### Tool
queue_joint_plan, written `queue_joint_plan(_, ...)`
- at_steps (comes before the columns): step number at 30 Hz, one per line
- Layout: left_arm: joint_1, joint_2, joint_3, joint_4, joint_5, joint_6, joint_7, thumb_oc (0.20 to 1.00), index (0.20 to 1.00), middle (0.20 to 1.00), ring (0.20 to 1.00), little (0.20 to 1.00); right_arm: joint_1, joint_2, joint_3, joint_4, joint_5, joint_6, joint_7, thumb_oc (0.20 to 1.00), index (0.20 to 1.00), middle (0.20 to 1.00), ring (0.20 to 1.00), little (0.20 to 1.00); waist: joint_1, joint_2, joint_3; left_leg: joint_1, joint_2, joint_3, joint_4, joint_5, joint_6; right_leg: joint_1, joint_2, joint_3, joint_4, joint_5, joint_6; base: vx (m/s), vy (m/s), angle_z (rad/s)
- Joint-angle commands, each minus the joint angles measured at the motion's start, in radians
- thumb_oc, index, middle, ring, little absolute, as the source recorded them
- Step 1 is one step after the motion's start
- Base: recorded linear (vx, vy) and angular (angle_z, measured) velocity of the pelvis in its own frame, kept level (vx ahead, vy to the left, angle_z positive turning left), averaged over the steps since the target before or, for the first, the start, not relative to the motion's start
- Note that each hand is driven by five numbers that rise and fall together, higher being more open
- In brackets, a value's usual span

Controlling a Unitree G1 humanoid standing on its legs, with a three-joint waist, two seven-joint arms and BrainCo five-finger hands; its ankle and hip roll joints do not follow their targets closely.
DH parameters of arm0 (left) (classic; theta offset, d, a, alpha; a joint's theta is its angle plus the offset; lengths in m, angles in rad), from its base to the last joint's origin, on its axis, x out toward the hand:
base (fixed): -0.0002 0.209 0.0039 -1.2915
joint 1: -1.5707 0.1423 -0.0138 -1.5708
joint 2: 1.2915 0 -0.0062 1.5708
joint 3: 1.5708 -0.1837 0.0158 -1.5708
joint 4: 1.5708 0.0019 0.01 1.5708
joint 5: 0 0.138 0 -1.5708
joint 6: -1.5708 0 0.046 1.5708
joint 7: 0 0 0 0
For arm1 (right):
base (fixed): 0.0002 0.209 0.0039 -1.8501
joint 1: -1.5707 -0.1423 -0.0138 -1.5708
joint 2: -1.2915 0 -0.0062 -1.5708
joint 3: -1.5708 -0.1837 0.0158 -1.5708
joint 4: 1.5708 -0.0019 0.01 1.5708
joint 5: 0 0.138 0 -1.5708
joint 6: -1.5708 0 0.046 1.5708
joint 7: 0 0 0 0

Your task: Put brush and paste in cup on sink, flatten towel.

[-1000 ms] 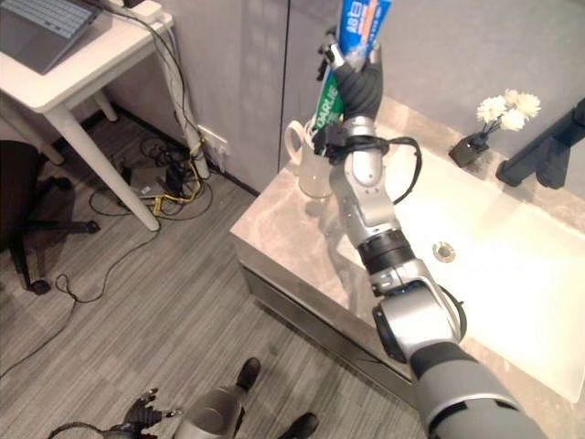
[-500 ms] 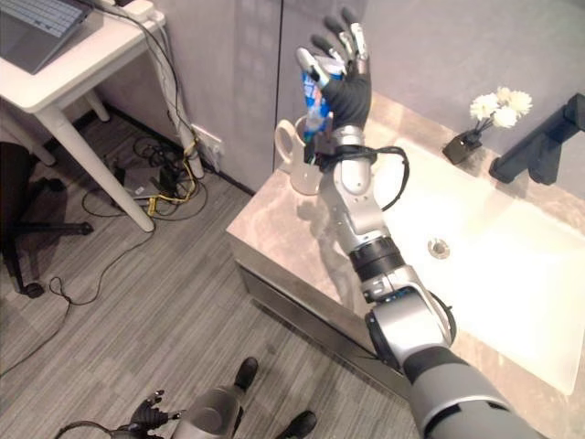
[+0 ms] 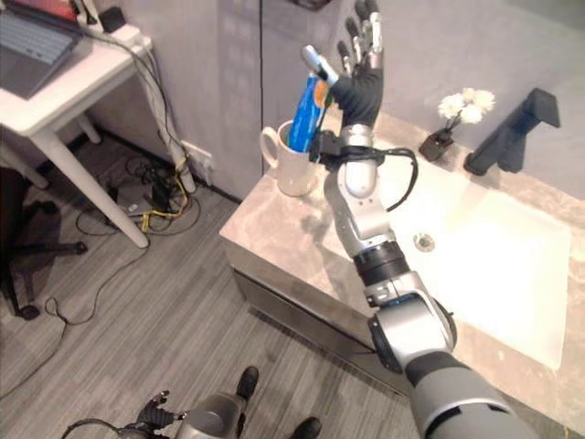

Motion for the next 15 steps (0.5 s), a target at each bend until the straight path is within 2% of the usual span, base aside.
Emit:
queue_joint_plan(1, -0.021, 0.001, -0.038, 0.086, 0.020, -0.001, 0.034, 1.000, 1.000, 1.000, 1.000, 1.000, 0.019, -0.092, -0.049, -0.080, -0.115, -0.050, -0.063, 1.000, 1.000, 1.000, 1.000, 1.000, 0.000, -0.007, -0.080, 0.048, 0.067, -0.110, -0.087, -0.052, -0.015, 0.074, -0.063, -0.002, 0.006, 0.006, 0.070, -0.01, -0.020, -0.33)
queue_joint_plan(2, -0.022, -0.005, -0.031, 0.092, 0.020, 0.000, 0.035, 1.000, 1.000, 1.000, 1.000, 1.000, 0.042, -0.111, -0.072, -0.112, -0.144, -0.044, -0.083, 1.000, 1.000, 1.000, 1.000, 1.000, -0.009, -0.005, -0.087, 0.056, 0.069, -0.105, -0.087, -0.056, -0.017, 0.080, -0.062, 0.002, 0.006, 0.001, 0.070, -0.07, -0.016, -0.22)
queue_joint_plan(3, -0.026, -0.018, -0.013, 0.097, 0.023, 0.003, 0.038, 1.000, 1.000, 1.000, 1.000, 1.000, 0.100, -0.165, -0.124, -0.168, -0.233, -0.033, -0.133, 1.000, 1.000, 1.000, 1.000, 1.000, -0.035, 0.002, -0.101, 0.061, 0.067, -0.095, -0.087, -0.047, -0.013, 0.081, -0.066, -0.006, 0.006, 0.006, 0.064, -0.06, -0.014, -0.15)
queue_joint_plan(4, -0.026, -0.018, -0.013, 0.097, 0.023, 0.002, 0.038, 1.000, 1.000, 1.000, 1.000, 1.000, 0.103, -0.164, -0.125, -0.172, -0.234, -0.031, -0.133, 1.000, 1.000, 1.000, 1.000, 1.000, -0.035, 0.002, -0.102, 0.061, 0.067, -0.095, -0.087, -0.047, -0.013, 0.081, -0.066, -0.006, 0.006, 0.006, 0.064, -0.07, -0.020, -0.03)
queue_joint_plan(5, -0.029, -0.029, 0.012, 0.100, 0.025, 0.004, 0.045, 1.000, 1.000, 1.000, 1.000, 1.000, 0.175, -0.210, -0.185, -0.247, -0.302, -0.019, -0.170, 1.000, 1.000, 1.000, 1.000, 1.000, -0.067, 0.010, -0.112, 0.072, 0.071, -0.081, -0.087, -0.050, -0.014, 0.084, -0.065, 0.008, 0.006, 0.002, 0.062, -0.02, -0.038, -0.10)
queue_joint_plan(7, -0.018, -0.038, 0.033, 0.096, 0.029, 0.005, 0.046, 1.000, 1.000, 1.000, 1.000, 1.000, 0.253, -0.280, -0.248, -0.321, -0.424, 0.019, -0.213, 1.000, 1.000, 1.000, 1.000, 1.000, -0.096, 0.016, -0.122, 0.086, 0.073, -0.068, -0.087, -0.056, -0.013, 0.086, -0.065, 0.023, 0.006, 0.002, 0.063, -0.02, -0.034, -0.18)
queue_joint_plan(8, -0.017, -0.038, 0.031, 0.096, 0.029, 0.005, 0.047, 1.000, 1.000, 1.000, 1.000, 1.000, 0.257, -0.280, -0.250, -0.326, -0.426, 0.022, -0.215, 1.000, 1.000, 1.000, 1.000, 1.000, -0.096, 0.016, -0.123, 0.085, 0.072, -0.068, -0.087, -0.053, -0.012, 0.086, -0.066, 0.022, 0.006, 0.003, 0.063, -0.01, -0.009, -0.20)
queue_joint_plan(10, 0.000, -0.043, 0.063, 0.060, 0.003, -0.001, 0.042, 1.000, 1.000, 1.000, 1.000, 1.000, 0.340, -0.348, -0.287, -0.380, -0.557, 0.075, -0.228, 1.000, 1.000, 1.000, 1.000, 1.000, -0.120, 0.023, -0.132, 0.101, 0.075, -0.049, -0.087, -0.060, -0.009, 0.087, -0.066, 0.040, 0.006, 0.003, 0.064, -0.01, -0.009, -0.37)
queue_joint_plan(11, 0.076, 0.026, 0.137, -0.001, -0.027, -0.026, -0.026, 1.000, 1.000, 1.000, 1.000, 1.000, 0.447, -0.460, -0.391, -0.366, -0.628, 0.108, -0.252, 1.000, 1.000, 1.000, 1.000, 1.000, -0.127, 0.038, -0.131, 0.115, 0.078, -0.033, -0.087, -0.067, -0.010, 0.091, -0.066, 0.049, 0.006, 0.001, 0.068, -0.03, -0.011, -0.43)
queue_joint_plan(12, 0.117, 0.047, 0.177, -0.054, -0.060, -0.052, -0.039, 1.000, 1.000, 1.000, 1.000, 1.000, 0.508, -0.495, -0.462, -0.364, -0.667, 0.118, -0.264, 1.000, 1.000, 1.000, 1.000, 1.000, -0.135, 0.046, -0.130, 0.115, 0.076, -0.035, -0.087, -0.067, -0.010, 0.091, -0.069, 0.052, 0.006, 0.002, 0.071, -0.04, 0.000, -0.30)
queue_joint_plan(15, 0.155, 0.085, 0.170, -0.140, -0.101, -0.071, -0.069, 1.000, 1.000, 1.000, 1.000, 1.000, 0.575, -0.484, -0.513, -0.269, -0.667, 0.144, -0.309, 1.000, 1.000, 1.000, 1.000, 1.000, -0.146, 0.056, -0.128, 0.118, 0.073, -0.034, -0.087, -0.065, -0.005, 0.092, -0.073, 0.052, 0.006, 0.005, 0.073, -0.03, -0.004, -0.16)
